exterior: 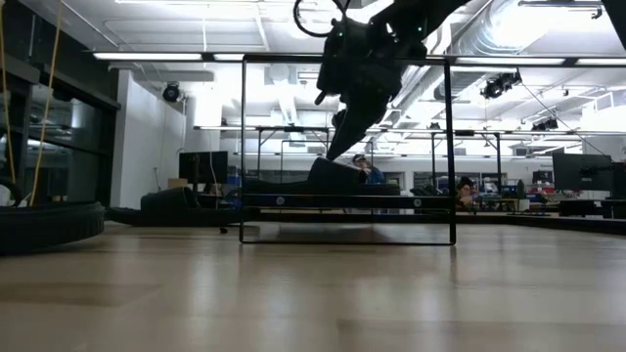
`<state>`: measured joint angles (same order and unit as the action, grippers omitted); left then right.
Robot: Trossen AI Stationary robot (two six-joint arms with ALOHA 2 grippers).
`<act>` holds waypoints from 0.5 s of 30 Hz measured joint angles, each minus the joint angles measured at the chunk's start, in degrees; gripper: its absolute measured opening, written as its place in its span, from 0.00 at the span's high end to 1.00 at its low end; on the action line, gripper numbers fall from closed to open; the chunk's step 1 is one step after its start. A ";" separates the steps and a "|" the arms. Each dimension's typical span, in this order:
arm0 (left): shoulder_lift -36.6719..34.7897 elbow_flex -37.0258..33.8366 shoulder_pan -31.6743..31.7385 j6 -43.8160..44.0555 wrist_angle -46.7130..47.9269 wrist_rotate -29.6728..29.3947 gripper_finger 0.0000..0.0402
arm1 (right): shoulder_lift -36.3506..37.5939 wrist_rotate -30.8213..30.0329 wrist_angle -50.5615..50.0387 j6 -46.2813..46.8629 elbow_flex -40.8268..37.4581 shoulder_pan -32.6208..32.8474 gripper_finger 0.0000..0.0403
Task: Pick and place slides into the shelf
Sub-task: Put the black slide on the shelf
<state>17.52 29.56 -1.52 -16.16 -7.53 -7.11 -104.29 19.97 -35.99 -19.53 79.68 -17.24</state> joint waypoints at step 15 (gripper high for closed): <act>0.00 0.02 0.02 0.02 -0.01 0.00 0.45 | -0.02 -3.53 1.76 0.61 0.00 -3.17 0.36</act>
<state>17.52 29.58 -1.50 -16.14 -7.54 -7.11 -104.31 16.44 -34.22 -18.92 79.68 -20.41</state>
